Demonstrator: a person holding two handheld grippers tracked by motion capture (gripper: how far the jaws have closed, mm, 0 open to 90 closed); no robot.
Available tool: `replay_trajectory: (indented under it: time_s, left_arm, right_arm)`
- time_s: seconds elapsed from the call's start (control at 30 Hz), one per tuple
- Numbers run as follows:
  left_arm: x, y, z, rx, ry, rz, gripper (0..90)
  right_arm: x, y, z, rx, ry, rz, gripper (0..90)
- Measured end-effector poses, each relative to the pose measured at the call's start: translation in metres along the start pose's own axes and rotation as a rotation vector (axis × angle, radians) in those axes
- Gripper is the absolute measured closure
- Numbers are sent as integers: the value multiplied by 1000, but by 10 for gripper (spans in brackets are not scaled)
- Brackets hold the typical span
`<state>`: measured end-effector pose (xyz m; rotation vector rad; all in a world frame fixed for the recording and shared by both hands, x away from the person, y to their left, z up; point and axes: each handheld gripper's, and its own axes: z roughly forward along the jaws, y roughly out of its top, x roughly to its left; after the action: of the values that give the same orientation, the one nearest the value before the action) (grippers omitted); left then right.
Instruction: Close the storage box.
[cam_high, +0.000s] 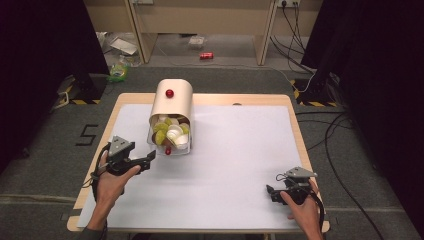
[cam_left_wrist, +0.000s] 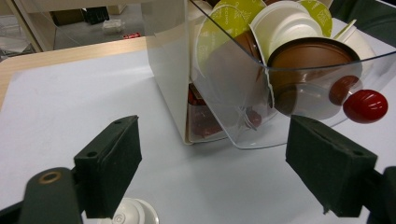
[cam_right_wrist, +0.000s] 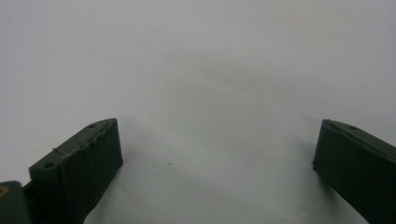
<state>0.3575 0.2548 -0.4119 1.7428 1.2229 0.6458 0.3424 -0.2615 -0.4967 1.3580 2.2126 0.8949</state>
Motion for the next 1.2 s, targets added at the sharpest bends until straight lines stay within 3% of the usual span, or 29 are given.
replay_trajectory:
  time_s: [0.53,1.2]
  left_arm:
    - [2,3,4,7,13,-4,144]
    - [0,9,24,29,10,-12,144]
  right_arm:
    - [0,0,0,0,-2,-2,16]
    - [0,0,0,0,-2,-2,15]
